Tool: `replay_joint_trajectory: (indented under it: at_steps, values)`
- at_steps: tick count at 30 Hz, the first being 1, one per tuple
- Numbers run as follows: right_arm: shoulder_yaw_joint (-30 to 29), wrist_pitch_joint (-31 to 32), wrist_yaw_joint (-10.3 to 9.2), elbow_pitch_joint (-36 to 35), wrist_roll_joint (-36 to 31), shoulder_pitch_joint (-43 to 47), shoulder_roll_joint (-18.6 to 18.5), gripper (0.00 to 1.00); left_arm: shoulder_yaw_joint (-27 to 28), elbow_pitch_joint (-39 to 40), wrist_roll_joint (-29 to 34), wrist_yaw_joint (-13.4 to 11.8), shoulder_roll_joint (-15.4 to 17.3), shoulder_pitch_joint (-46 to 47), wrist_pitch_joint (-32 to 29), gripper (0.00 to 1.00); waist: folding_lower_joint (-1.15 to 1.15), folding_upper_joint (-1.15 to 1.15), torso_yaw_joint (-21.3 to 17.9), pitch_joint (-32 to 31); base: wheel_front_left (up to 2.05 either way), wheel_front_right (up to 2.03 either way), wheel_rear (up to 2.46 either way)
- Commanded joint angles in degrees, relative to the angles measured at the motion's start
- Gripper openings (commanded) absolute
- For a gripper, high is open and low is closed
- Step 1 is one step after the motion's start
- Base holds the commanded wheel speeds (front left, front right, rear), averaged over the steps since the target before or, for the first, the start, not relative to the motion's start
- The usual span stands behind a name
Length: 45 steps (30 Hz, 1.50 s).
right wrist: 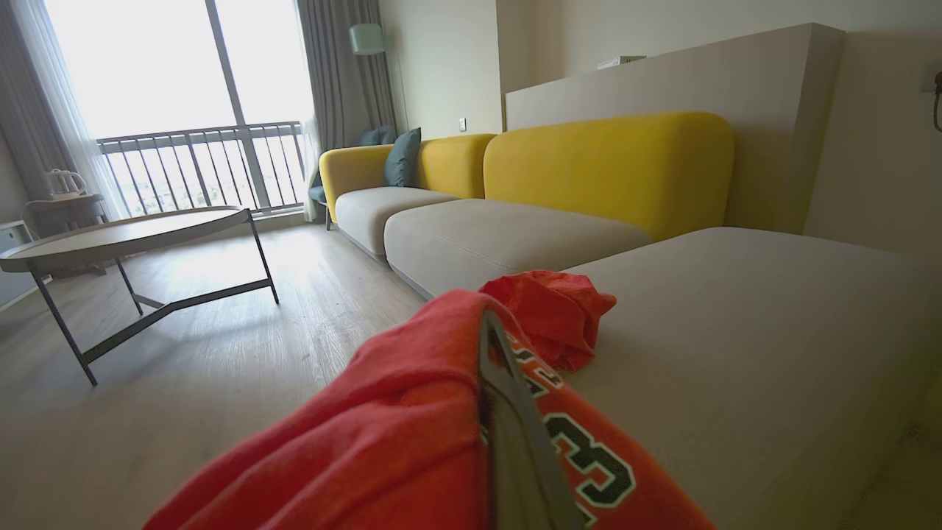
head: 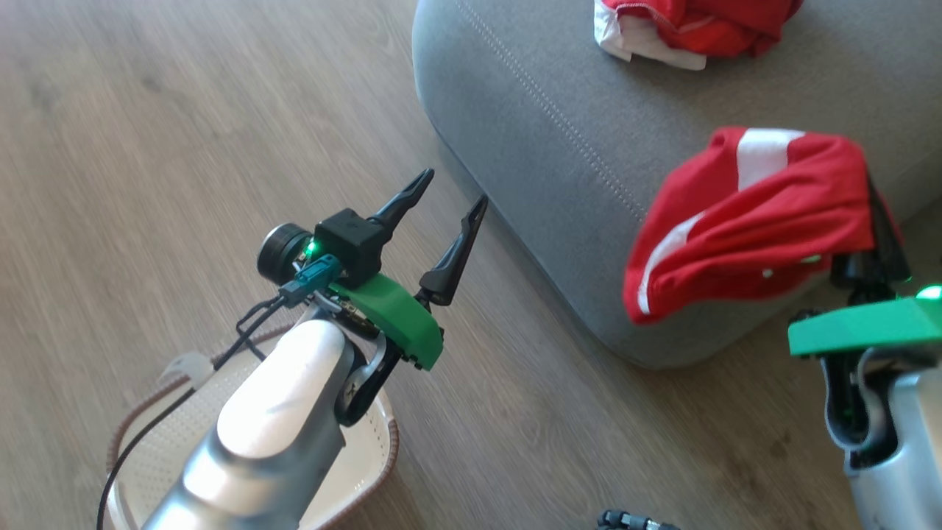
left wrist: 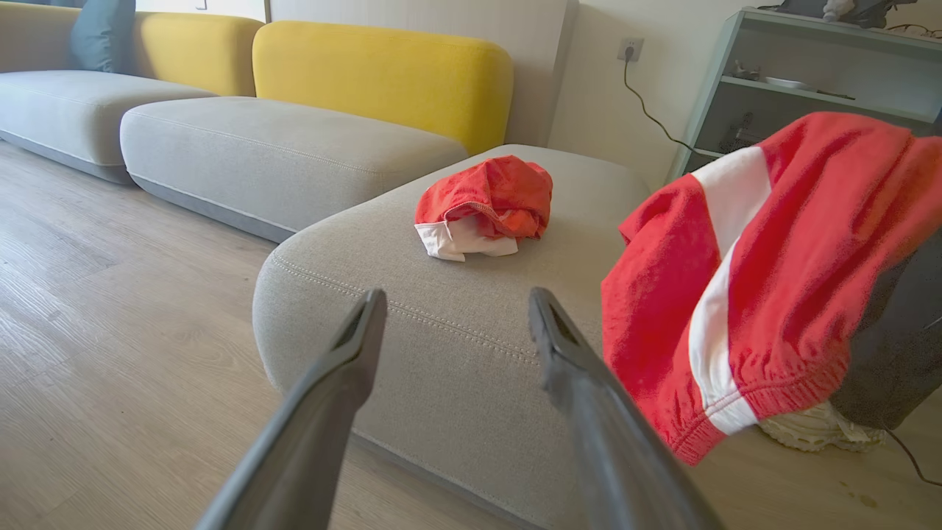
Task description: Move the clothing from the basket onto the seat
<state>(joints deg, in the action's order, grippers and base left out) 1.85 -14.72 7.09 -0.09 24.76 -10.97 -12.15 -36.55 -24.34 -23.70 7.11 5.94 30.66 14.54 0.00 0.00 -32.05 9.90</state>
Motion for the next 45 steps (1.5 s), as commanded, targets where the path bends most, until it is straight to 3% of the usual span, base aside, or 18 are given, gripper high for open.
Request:
replay_joint_trajectory:
  at_steps: [1,8,19,29,35,45]
  values:
    - [0.10,-0.28,0.40,-2.04,-0.39,-2.73,-0.36,0.00,1.79,2.40,0.52,0.30,0.45,2.92,0.46,1.00,0.00,0.00,0.02,1.18,0.00,0.00,0.00]
    - [-2.29,-0.28,0.40,0.73,-1.90,-11.07,-1.14,0.00,1.69,5.05,2.78,0.27,2.69,2.74,0.46,1.00,0.00,0.00,0.43,6.71,0.00,0.00,0.00]
    - [-15.02,-0.28,0.40,5.85,-8.33,-25.29,-6.47,0.00,-1.67,8.84,4.87,0.33,4.54,7.84,-1.42,1.00,0.00,0.00,6.82,18.83,0.00,0.00,0.00]
    - [-24.24,-0.28,0.40,18.58,-11.75,-40.76,-15.47,0.00,-3.44,11.86,5.41,0.34,6.43,11.32,-3.66,1.00,0.00,0.00,12.17,28.35,0.00,0.00,0.00]
    - [-29.60,-0.28,0.40,28.24,-15.36,-47.51,-22.91,0.00,-4.53,12.89,5.91,0.28,6.37,12.27,-3.88,1.00,0.00,0.00,15.73,31.59,0.00,0.00,0.00]
    - [-44.07,-0.01,0.40,43.83,-23.70,-54.47,-24.54,0.00,-5.67,12.60,5.59,-0.02,5.81,11.56,-2.93,1.00,0.00,0.00,20.19,34.56,0.00,0.00,0.00]
